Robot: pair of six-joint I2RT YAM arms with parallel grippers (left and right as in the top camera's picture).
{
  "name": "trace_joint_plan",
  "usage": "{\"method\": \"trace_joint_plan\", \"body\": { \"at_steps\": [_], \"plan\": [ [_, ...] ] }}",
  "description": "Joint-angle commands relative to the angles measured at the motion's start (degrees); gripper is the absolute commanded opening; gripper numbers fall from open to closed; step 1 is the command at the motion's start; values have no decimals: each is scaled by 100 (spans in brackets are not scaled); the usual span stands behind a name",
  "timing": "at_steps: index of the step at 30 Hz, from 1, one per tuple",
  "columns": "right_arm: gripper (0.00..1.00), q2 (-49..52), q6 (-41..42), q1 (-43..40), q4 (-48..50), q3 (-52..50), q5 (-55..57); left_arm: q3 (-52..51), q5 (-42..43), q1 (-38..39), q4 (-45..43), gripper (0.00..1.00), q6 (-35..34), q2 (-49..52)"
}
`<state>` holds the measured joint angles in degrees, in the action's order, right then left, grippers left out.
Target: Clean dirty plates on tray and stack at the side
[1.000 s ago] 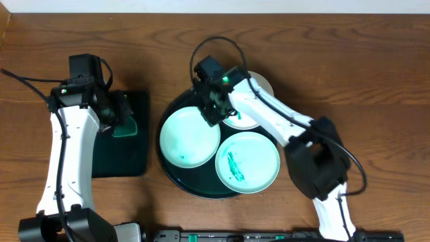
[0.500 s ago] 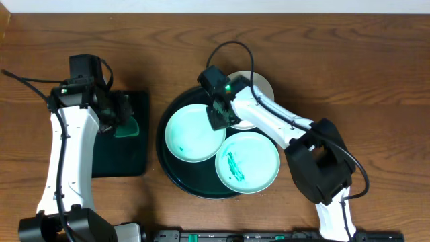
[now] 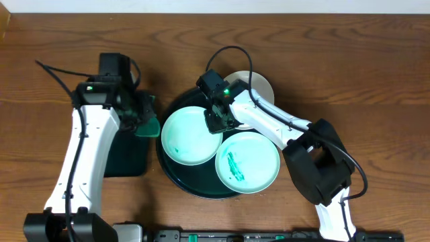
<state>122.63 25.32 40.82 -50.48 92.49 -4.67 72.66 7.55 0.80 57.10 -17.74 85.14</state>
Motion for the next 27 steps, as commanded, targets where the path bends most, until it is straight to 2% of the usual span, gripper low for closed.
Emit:
{"method": "trace_joint_plan", "body": {
  "at_steps": [1,7,13,19,27],
  "plan": [
    [10,13,166,50,-11,-103,-120,-46,13,31,31,7,-11,50],
    [9,55,297,17,168,-332,-166,-46,-59,26,26,7,-11,52],
    [1,98,295,4,234,-332,-173,-107,-52,31,24,7,-52,61],
    [1,125,295,-9,238,-332,-210,-468,-46,33,-116,7,-223,61],
    [1,125,293,-28,249,-332,-251,-1244,378,490,-1113,7,-326,66]
  ]
}}
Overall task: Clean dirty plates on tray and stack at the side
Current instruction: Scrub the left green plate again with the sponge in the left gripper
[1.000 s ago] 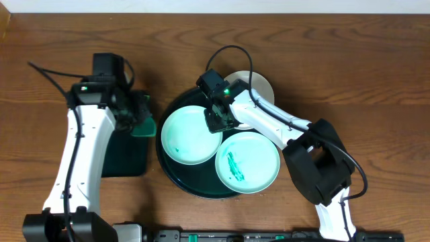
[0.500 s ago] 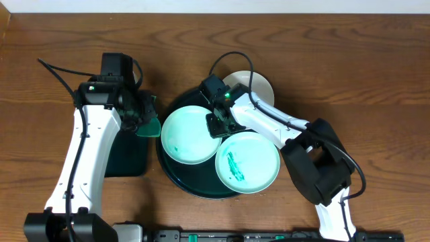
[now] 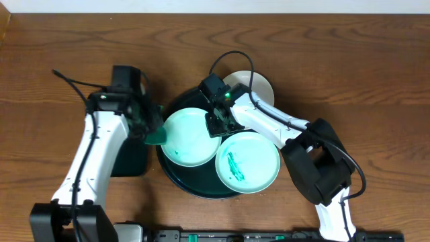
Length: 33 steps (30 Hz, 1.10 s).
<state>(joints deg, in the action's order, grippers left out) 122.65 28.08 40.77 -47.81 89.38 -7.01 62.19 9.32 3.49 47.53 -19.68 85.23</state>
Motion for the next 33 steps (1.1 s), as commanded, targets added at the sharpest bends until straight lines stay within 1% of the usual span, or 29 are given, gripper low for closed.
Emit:
{"method": "trace_joint_plan", "body": {
  "at_steps": [1,7,9,14,18,20,25,28,33],
  "plan": [
    [1,122,17,-24,-17,-22,-17,-284,201,308,-267,7,-195,61],
    [1,122,15,-24,-13,-22,-17,-636,-63,732,-776,7,-511,343],
    [1,122,15,-24,-17,-22,-17,-697,-166,765,-776,7,-619,492],
    [1,122,11,-24,-13,-22,-15,-728,-166,774,-763,7,-616,876],
    [1,122,11,-24,-13,-22,-15,-728,-33,776,-758,7,-573,940],
    [1,122,11,-24,-11,-22,-15,-728,308,776,-785,7,-267,940],
    [1,122,11,-24,9,-22,-15,-728,1646,785,-844,7,916,940],
    [1,122,11,-24,7,-22,-15,-728,1878,785,-914,7,1178,940],
    [1,122,-7,-24,7,-22,-15,-728,1803,785,-1189,7,1211,940]
  ]
}}
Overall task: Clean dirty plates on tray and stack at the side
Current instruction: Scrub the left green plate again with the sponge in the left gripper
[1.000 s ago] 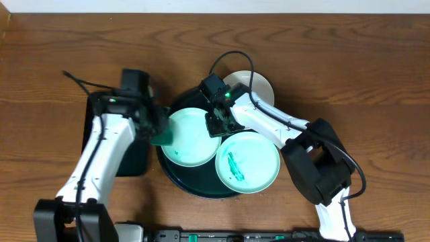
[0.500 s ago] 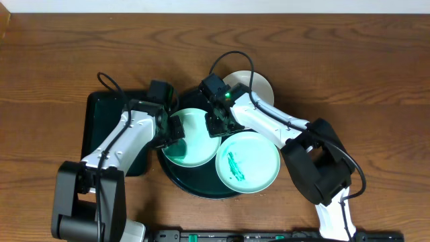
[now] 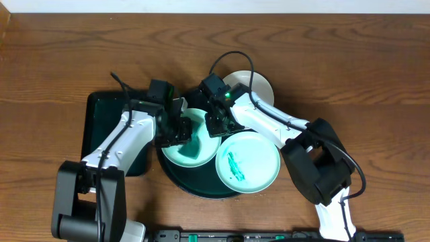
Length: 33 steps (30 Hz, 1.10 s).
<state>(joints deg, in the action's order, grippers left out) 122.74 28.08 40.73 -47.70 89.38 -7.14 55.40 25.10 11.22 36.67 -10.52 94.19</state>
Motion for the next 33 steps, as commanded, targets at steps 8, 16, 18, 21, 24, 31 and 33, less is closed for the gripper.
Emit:
{"method": "trace_joint_plan", "body": {
  "at_steps": [8,16,18,21,24,31,33],
  "plan": [
    [1,114,-7,-20,-2,-22,-2,-48,-2485,7,-442,7,-990,44],
    [1,114,-7,-20,2,-22,-2,-48,-2500,81,-61,7,-1123,44],
    [1,114,-7,-20,2,-22,-2,-48,-2118,146,155,7,-1110,44],
    [1,114,-7,-20,11,-22,-4,-48,-1174,256,321,7,-649,44],
    [1,114,-31,-31,-7,-22,-11,-48,-393,389,323,7,-256,44],
    [1,114,-90,-48,-7,-22,-87,-48,-575,448,-17,7,-291,44],
    [1,114,-90,-52,-4,-22,-90,-46,-1027,444,-118,7,-529,44]
  ]
}}
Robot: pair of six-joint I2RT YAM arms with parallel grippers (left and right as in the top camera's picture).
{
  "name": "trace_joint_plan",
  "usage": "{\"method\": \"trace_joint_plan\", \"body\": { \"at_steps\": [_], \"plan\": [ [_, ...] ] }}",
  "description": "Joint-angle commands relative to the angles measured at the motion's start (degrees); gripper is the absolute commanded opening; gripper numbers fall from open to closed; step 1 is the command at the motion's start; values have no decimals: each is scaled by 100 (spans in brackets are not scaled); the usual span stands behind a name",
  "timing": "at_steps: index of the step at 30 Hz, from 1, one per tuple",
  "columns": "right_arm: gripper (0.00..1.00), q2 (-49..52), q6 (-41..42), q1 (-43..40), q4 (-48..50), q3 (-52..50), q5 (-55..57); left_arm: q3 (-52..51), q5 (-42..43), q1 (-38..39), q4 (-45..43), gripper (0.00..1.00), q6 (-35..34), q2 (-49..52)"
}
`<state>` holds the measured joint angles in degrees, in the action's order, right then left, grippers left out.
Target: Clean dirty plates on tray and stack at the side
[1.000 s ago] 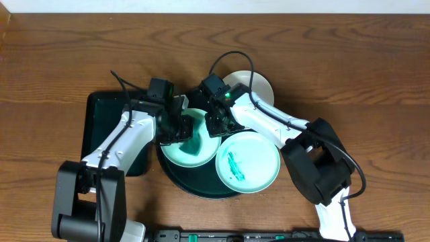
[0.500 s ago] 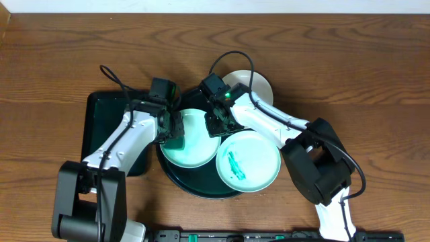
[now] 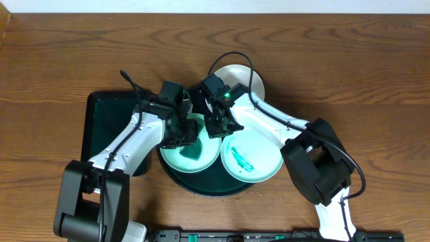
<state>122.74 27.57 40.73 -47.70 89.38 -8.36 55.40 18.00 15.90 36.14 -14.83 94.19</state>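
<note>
Two mint plates lie on a round dark tray (image 3: 195,181). My left gripper (image 3: 185,138) hangs over the left plate (image 3: 176,156), shut on a green sponge (image 3: 191,152) that presses on the plate's middle. At that plate's right rim my right gripper (image 3: 216,126) is shut on the edge. The right plate (image 3: 259,161) carries a green smear (image 3: 240,158) and nothing touches it.
A white plate (image 3: 245,79) lies on the table behind the tray, partly under the right arm. A rectangular dark green tray (image 3: 104,128) sits at the left under the left arm. Both arms crowd the middle of the round tray.
My left gripper has moved a little to the right and further onto the left plate with the sponge. The right plate and the white plate sit slightly shifted. The right gripper still holds the rim.
At first my left gripper held the sponge over the rectangular tray while the right gripper gripped the left plate's rim. Then the sponge was at the plate's left edge, then on the plate. Now it lies on the plate's middle.
</note>
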Motion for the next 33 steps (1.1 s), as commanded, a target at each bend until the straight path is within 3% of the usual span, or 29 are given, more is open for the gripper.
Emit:
{"method": "trace_joint_plan", "body": {
  "at_steps": [1,8,12,21,33],
  "plan": [
    [1,114,-39,-52,-4,-22,33,-37,-623,-24,-74,7,-269,44],
    [1,114,-39,-57,-4,-22,35,195,-2599,-24,63,7,-656,42],
    [1,114,-39,-57,-4,-22,33,621,-3224,-26,505,7,-695,42],
    [1,114,-44,-57,-7,-22,35,1902,-2669,-424,2026,7,-686,-35],
    [1,118,-166,-72,50,-22,-55,1941,-2612,-1956,2326,7,-535,-170]
  ]
}}
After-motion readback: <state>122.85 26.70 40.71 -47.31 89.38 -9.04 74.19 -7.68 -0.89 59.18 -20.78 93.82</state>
